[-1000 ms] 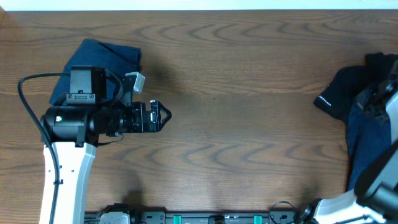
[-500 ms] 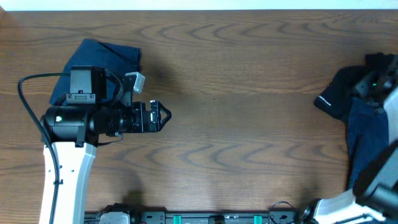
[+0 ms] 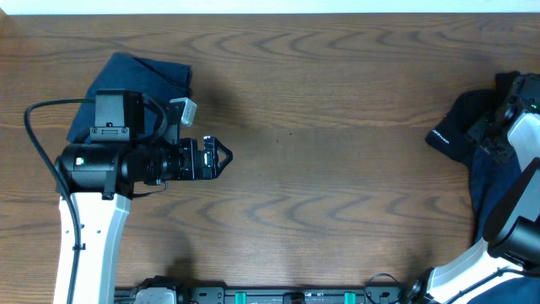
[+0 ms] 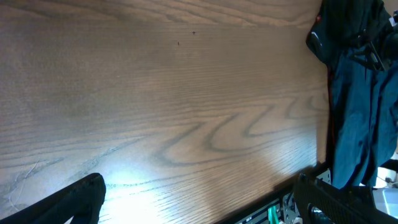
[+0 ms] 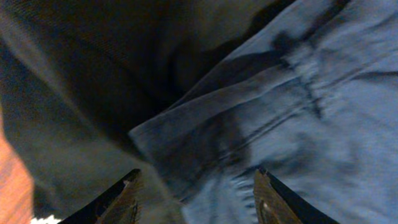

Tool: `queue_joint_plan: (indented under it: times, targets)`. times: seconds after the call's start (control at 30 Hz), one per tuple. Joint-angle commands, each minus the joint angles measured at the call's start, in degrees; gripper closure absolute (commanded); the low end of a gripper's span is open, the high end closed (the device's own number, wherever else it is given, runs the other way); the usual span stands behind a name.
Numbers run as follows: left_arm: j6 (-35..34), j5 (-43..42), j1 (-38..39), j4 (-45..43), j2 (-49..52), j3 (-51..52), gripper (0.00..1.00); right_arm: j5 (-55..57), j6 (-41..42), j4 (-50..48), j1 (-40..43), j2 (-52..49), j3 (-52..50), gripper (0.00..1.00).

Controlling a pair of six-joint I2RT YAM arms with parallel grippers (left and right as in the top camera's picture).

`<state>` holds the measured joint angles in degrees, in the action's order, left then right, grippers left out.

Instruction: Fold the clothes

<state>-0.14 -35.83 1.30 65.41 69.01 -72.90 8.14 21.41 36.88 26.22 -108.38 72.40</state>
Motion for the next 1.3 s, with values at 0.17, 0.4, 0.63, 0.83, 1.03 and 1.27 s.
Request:
queue_joint_plan:
  times: [0.17, 0.4, 0.63, 0.83, 1.03, 1.27]
  targets:
    - [0.57, -0.61, 0.17, 0.11, 0.11, -1.2, 0.02, 3.93, -0.22, -1.73, -0.31, -0.5, -1.62, 0.5]
    - [0.57, -0.59, 0.17, 0.09, 0.11, -1.2, 0.02, 3.65, -0.2, -2.43, -0.31, -0.5, -1.73, 0.53]
    - [0.57, -0.59, 0.17, 0.11, 0.11, -1.2, 0.02, 3.65, -0.2, -3.28, -0.31, -0.5, -2.71, 0.54]
    - [0.57, -0.59, 0.17, 0.11, 0.11, -1.2, 0.02, 4.2, -0.24, -4.35, -0.26, -0.48, -3.69, 0.88]
    - [0.57, -0.59, 0.17, 0.11, 0.11, -1.2, 0.02, 5.2, 0.85, -2.8, 0.46, 2.73, -3.13, 0.99]
    - [0.57, -0.61, 0.17, 0.11, 0.11, -1.2, 0.02, 7.52, 5.95, 1.22, 1.66, 9.99, -3.13, 0.99]
